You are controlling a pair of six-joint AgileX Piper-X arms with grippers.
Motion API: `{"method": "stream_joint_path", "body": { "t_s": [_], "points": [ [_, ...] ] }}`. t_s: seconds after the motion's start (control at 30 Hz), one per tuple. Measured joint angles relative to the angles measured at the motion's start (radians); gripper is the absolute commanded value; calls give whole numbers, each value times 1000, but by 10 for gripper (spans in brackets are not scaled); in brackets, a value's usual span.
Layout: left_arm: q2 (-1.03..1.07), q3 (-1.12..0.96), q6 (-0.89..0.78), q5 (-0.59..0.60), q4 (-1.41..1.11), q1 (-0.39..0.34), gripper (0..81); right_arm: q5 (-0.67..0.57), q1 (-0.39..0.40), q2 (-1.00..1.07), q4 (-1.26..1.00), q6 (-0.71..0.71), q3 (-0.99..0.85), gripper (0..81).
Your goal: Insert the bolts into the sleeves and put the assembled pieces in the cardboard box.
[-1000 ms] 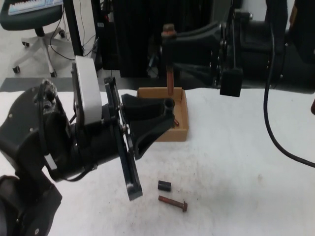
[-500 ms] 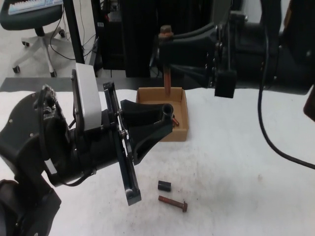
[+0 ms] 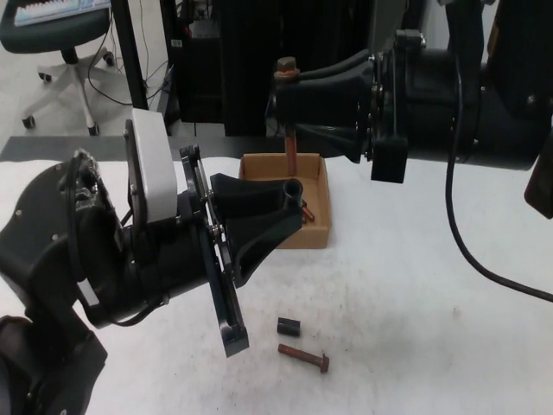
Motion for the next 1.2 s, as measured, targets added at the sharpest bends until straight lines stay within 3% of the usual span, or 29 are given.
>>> {"method": "stream_joint_path", "body": {
  "t_s": [0.8,1.03,1.2],
  "points": [
    [0,2,-34,-16,-2,0,1,5,2,0,-16,-100,46,8],
    [0,2,-280,-66,-77,0,1,8,2,0,-32,-131,46,8],
    [0,-10,-306,-71,-86,0,1,15,11,0,-35,-136,46,8]
  ]
}}
